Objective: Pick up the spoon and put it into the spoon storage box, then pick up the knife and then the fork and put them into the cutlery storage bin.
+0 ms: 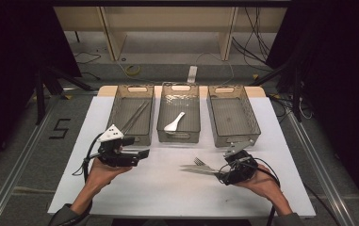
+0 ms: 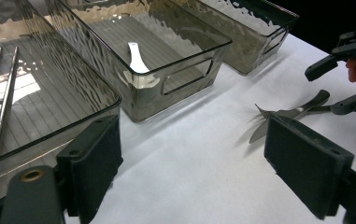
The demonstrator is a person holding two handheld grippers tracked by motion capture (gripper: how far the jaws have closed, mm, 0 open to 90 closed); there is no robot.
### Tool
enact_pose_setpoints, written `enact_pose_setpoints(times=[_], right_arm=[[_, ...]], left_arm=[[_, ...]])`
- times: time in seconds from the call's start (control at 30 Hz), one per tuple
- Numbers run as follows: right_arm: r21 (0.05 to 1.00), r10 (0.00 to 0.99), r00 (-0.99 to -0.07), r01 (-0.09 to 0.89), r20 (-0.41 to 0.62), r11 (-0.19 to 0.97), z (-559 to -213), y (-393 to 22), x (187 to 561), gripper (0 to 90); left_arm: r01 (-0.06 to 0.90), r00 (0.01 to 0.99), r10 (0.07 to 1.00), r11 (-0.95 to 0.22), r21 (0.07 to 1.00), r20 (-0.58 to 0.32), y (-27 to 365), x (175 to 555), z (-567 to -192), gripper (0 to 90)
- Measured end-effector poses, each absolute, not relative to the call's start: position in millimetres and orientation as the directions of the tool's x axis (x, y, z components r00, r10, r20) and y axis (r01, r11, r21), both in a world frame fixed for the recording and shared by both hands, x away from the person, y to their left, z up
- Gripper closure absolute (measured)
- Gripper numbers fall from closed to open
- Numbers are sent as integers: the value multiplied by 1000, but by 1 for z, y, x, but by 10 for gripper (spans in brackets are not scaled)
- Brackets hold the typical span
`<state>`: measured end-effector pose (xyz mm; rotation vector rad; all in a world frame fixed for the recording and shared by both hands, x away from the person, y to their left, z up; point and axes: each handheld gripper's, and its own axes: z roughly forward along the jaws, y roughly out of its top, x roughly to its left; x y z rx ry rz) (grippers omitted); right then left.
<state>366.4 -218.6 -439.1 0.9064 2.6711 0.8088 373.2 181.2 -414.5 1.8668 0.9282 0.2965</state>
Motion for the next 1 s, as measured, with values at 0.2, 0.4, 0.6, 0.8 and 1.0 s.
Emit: enact_pose_setpoints(times=[0.2,0.4,0.6,0.8,1.0], right_arm=[[533,587,-809,489,-17,690,-442,-213,369,318],[517,577,-817,490,-9,702,-443,-210,372,347],[504,561,-827,480,-12,718,-445,-206,372,369],[480,554,-833,485,-3,732,-446,-205,375,397],[456,552,-834,494,6,740,-446,-203,377,432]], left_arm=[[445,687,701,-201,872,-189,182,368,-414,174],[435,686,701,-183,882,-194,184,365,-414,172],[416,685,705,-173,893,-182,185,360,-413,168],[412,686,703,-162,897,-188,187,357,-413,163],[410,685,704,-163,897,-185,186,357,-413,161]])
